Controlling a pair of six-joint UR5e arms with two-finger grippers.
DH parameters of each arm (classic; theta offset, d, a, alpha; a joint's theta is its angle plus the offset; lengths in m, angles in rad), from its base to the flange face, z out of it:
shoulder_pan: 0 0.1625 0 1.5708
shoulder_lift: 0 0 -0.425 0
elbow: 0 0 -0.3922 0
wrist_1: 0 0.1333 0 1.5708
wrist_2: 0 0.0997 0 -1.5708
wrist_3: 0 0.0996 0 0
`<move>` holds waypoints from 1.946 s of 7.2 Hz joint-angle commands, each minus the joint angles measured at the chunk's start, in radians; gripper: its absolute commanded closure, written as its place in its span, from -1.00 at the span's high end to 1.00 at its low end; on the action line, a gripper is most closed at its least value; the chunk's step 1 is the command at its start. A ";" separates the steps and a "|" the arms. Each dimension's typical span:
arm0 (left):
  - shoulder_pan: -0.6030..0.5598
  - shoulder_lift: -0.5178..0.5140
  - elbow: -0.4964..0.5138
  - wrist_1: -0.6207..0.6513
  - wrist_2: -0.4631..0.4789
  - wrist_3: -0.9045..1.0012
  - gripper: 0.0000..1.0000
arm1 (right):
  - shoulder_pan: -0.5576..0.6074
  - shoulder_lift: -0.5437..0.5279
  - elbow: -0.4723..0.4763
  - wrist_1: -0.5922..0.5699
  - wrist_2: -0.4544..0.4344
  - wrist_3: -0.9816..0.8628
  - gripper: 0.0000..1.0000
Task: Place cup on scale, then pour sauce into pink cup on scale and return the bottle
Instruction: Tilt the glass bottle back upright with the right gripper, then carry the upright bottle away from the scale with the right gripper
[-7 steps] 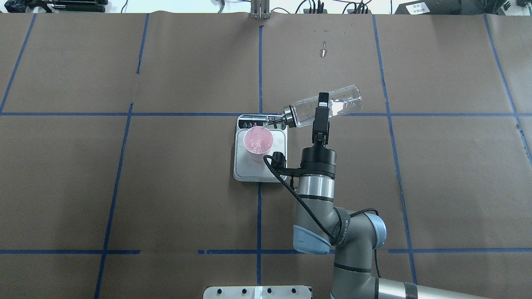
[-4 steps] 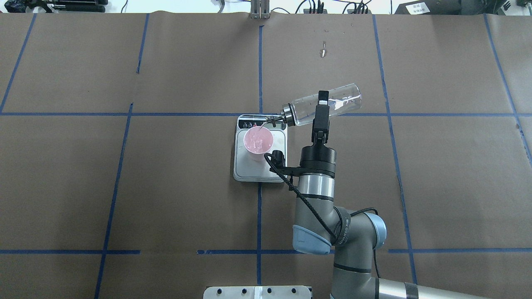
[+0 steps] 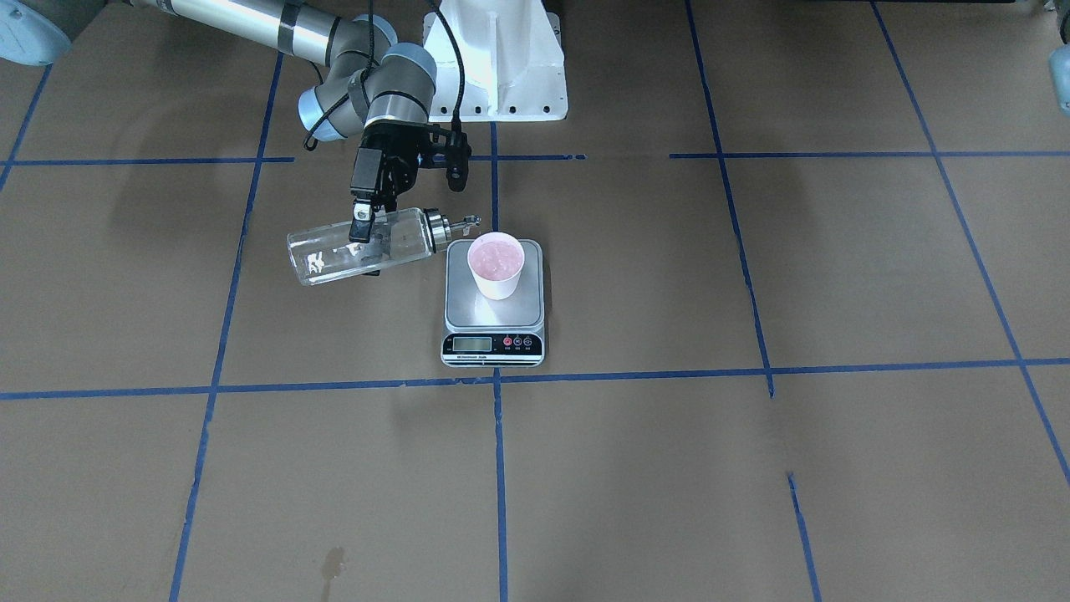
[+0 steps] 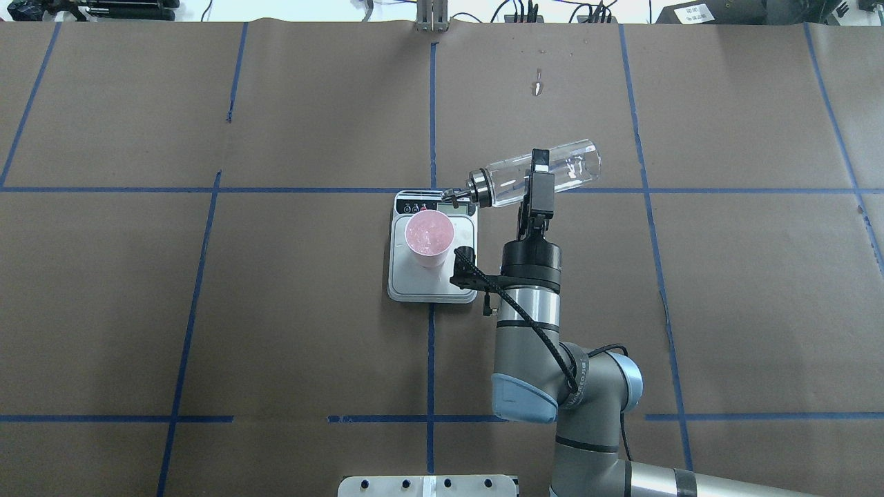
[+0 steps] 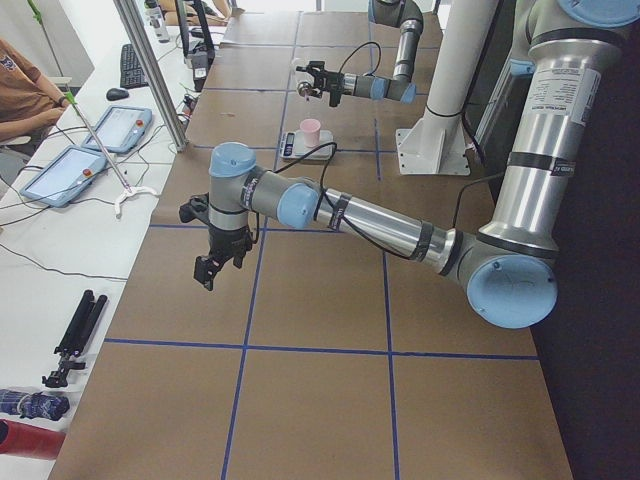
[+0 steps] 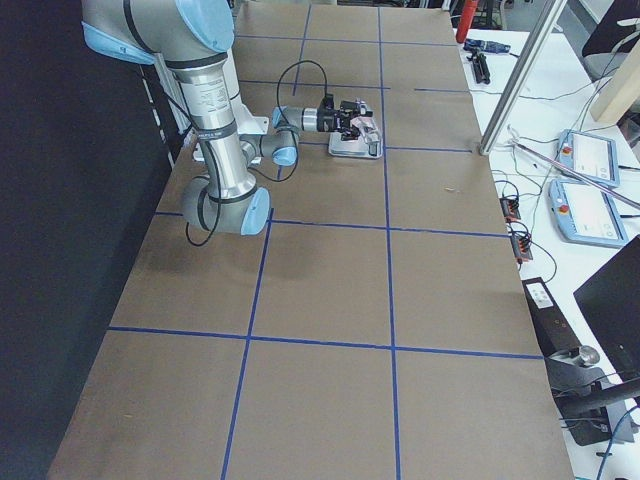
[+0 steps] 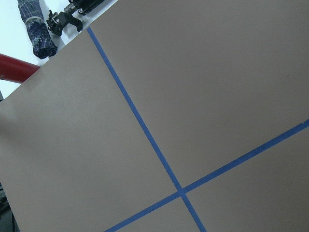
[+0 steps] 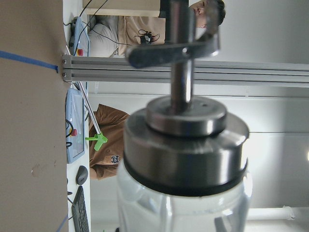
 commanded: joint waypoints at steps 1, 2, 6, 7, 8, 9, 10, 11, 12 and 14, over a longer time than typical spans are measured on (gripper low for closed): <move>-0.004 0.001 0.002 0.000 -0.001 0.000 1.00 | 0.005 -0.003 0.013 0.081 0.043 0.003 -1.00; -0.012 0.001 0.007 0.000 -0.001 0.001 1.00 | 0.007 -0.011 0.020 0.150 0.055 0.003 -1.00; -0.085 0.053 0.143 -0.056 -0.196 0.172 1.00 | 0.010 -0.014 0.054 0.222 0.080 0.089 -1.00; -0.085 0.053 0.183 -0.105 -0.197 0.172 1.00 | 0.010 -0.022 0.054 0.222 0.106 0.198 -1.00; -0.085 0.053 0.192 -0.121 -0.199 0.172 1.00 | 0.011 -0.040 0.056 0.222 0.127 0.260 -1.00; -0.095 0.053 0.192 -0.121 -0.208 0.170 1.00 | 0.013 -0.060 0.063 0.224 0.166 0.321 -1.00; -0.101 0.053 0.191 -0.121 -0.226 0.170 1.00 | 0.016 -0.086 0.079 0.224 0.205 0.352 -1.00; -0.104 0.053 0.191 -0.121 -0.228 0.172 1.00 | 0.026 -0.129 0.102 0.224 0.259 0.392 -1.00; -0.110 0.053 0.185 -0.121 -0.228 0.170 1.00 | 0.037 -0.161 0.126 0.224 0.305 0.395 -1.00; -0.110 0.053 0.184 -0.121 -0.230 0.170 1.00 | 0.059 -0.245 0.172 0.224 0.389 0.496 -1.00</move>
